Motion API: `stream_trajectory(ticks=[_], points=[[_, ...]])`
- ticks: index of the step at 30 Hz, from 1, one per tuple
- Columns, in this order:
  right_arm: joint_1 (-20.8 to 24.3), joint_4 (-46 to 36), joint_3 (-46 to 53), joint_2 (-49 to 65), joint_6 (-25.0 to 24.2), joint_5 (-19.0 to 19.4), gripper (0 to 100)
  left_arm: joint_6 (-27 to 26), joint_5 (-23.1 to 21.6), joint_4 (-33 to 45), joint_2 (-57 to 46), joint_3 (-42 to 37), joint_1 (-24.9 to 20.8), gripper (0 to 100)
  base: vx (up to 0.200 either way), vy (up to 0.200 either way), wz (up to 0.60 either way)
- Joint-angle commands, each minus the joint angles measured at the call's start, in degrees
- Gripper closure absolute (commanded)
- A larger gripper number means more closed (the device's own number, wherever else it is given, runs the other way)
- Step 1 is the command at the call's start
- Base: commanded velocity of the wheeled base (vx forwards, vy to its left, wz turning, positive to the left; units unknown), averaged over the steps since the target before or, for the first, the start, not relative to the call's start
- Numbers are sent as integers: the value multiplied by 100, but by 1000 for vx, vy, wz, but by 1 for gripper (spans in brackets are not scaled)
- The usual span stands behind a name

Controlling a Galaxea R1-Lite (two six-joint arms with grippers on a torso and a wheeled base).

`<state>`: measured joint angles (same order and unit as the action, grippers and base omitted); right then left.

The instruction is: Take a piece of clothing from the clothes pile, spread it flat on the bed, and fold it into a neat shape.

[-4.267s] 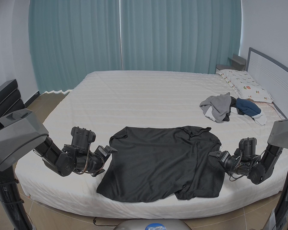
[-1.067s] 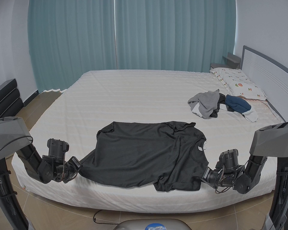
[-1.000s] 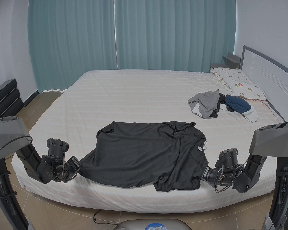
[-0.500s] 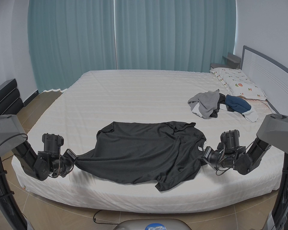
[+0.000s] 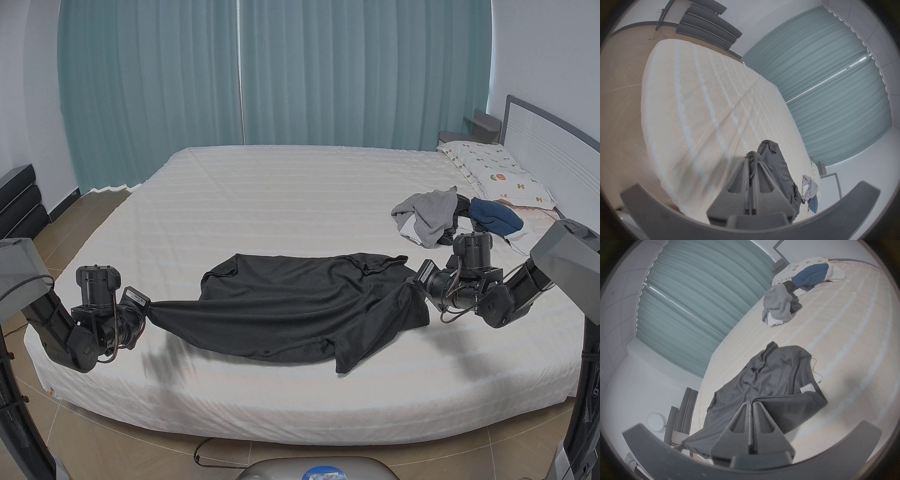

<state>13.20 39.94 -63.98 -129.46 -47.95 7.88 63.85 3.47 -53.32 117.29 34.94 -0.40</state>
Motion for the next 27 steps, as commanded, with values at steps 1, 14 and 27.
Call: stream_trajectory(ticks=[1, 14, 27], points=[[24, -56, -396, -369, 5, -67, 100, 31, 4, -152, 225, 4, 111, 100, 0, 0, 0], [42, -91, -1847, -1397, 22, -506, 100, 365, 4, -310, 919, 338, 190, 100, 0, 0, 0], [7, 41, -1398, -1063, 22, -330, 0, 382, -13, -310, 1077, 277, 163, 100, 0, 0, 0]])
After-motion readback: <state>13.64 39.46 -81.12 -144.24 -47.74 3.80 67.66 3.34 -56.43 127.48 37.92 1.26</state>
